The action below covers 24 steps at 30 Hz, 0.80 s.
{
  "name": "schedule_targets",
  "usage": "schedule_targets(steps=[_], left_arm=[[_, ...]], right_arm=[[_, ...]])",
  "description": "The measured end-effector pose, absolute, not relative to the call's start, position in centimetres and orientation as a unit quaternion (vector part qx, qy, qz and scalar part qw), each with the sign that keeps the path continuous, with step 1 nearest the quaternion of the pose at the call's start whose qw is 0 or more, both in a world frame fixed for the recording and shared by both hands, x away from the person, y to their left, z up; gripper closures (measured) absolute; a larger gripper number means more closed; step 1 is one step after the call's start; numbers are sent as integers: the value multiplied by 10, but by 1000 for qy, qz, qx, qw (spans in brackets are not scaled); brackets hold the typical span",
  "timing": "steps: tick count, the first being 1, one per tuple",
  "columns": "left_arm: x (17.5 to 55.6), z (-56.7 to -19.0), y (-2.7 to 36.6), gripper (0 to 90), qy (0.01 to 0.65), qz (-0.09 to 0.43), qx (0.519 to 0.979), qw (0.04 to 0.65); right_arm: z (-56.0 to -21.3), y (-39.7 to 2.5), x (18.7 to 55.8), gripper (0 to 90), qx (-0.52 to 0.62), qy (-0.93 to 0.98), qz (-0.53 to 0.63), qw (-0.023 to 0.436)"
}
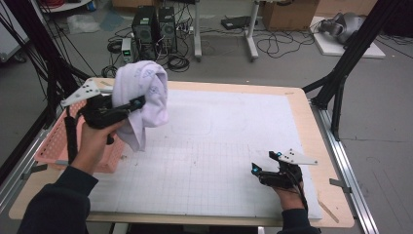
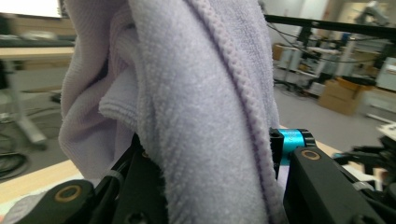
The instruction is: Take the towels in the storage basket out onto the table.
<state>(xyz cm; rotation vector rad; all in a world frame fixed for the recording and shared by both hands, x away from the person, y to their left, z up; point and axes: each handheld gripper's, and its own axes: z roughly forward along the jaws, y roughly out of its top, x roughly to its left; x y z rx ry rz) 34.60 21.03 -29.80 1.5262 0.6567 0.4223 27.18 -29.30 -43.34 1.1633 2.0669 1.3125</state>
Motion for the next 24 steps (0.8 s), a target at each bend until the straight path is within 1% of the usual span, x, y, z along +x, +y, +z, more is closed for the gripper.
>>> schedule_targets(steps=[12, 24], left_arm=[[351, -339, 130, 650, 252, 126, 727, 626], [343, -386, 62, 637, 240, 41, 750, 614]], right_arm=[[-433, -296, 272, 151, 421, 744, 474, 214], [-433, -297, 271, 151, 422, 743, 474, 213]])
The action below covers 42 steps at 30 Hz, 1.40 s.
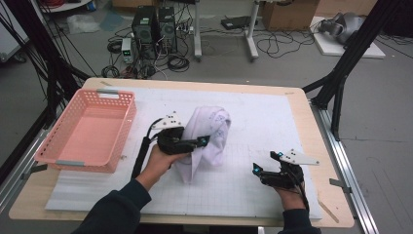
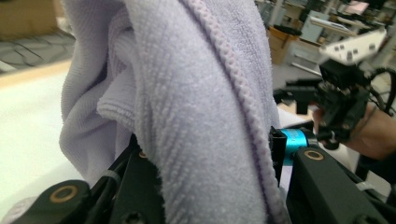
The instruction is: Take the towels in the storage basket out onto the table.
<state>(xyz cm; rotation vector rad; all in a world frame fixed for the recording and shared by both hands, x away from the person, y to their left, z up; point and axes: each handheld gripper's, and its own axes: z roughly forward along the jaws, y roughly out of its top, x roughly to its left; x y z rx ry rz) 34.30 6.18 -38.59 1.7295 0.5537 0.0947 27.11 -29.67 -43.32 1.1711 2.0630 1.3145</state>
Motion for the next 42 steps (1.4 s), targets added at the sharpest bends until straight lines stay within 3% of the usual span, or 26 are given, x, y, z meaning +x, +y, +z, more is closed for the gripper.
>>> schedule_targets(steps=[4, 7, 12, 16, 22, 42], left_arm=[[345, -405, 45, 621, 245, 22, 764, 596], [352, -420, 37, 559, 258, 15, 780, 570], [364, -430, 41, 310, 313, 79, 786, 527], [372, -424, 64, 199, 356, 138, 782, 492], [374, -414, 105, 196, 400, 187, 764, 471], [337, -407, 162, 202, 372, 169, 734, 542]], right_arm=[[-433, -298, 271, 151, 422, 743, 474, 213], [-434, -298, 271, 151, 422, 742, 474, 213], [-434, -299, 271, 151, 422, 743, 474, 212], [-435, -301, 271, 151, 425, 742, 473, 213], [-435, -302, 270, 151, 425, 742, 472, 214], [-436, -292, 278, 151, 423, 745, 470, 215]])
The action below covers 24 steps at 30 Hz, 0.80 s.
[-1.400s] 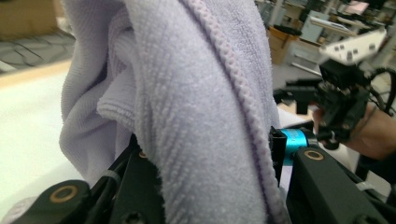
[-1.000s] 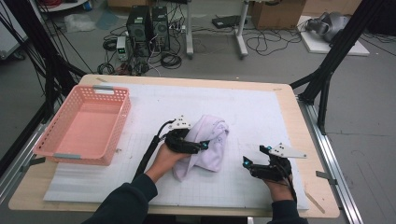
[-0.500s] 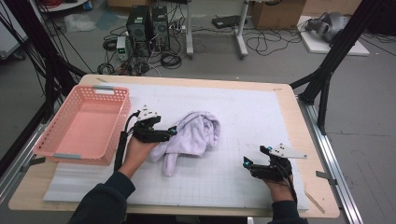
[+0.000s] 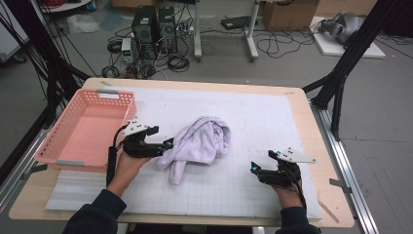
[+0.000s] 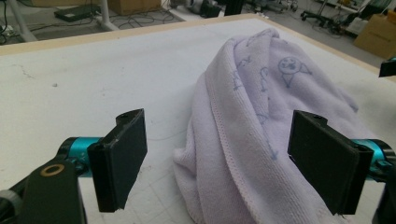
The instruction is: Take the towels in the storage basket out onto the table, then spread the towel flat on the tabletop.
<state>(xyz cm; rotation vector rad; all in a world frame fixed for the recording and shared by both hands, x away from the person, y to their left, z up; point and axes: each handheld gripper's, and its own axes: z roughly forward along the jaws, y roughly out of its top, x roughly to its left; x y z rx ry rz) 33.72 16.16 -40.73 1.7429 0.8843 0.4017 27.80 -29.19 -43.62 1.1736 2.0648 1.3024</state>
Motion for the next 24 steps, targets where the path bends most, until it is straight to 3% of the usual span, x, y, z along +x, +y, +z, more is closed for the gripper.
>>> schedule_targets(steps=[12, 24], left_arm=[[335, -408, 158, 197, 366, 158, 739, 543], [334, -416, 134, 321, 317, 116, 783, 522]], right_arm=[[-435, -292, 277, 151, 428, 741, 468, 220], [-436, -289, 280, 151, 428, 744, 460, 226]])
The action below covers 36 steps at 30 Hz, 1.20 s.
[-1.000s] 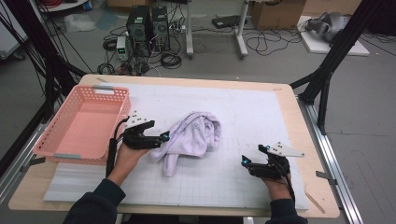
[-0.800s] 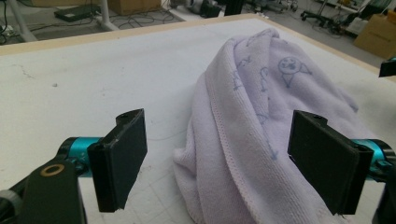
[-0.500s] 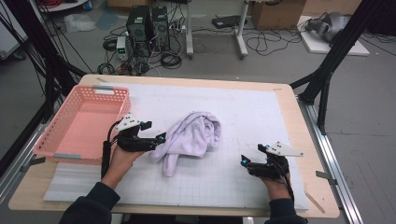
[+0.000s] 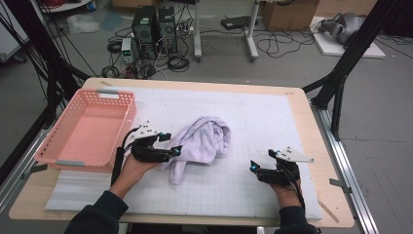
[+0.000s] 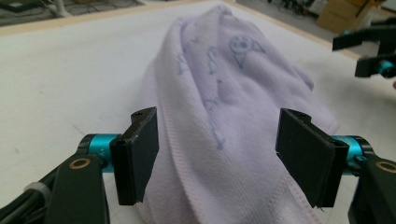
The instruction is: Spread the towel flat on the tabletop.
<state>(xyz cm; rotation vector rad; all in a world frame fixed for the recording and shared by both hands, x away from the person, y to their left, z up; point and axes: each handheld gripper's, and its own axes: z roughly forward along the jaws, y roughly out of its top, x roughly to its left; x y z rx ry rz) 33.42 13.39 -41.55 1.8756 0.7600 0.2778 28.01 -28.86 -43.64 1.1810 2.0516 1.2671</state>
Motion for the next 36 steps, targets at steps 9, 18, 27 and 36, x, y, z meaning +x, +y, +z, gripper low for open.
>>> schedule_targets(steps=[9, 18, 27, 36], left_arm=[[335, -423, 130, 820, 302, 148, 809, 482], [344, -416, 163, 824, 364, 176, 754, 518], [347, -416, 176, 826, 389, 195, 736, 519], [349, -418, 179, 826, 391, 197, 732, 522]], right_arm=[[-438, -281, 280, 155, 425, 751, 455, 222], [-440, -253, 290, 174, 417, 767, 449, 189], [-442, -200, 317, 249, 409, 784, 436, 167], [-449, -156, 343, 563, 397, 805, 414, 152]])
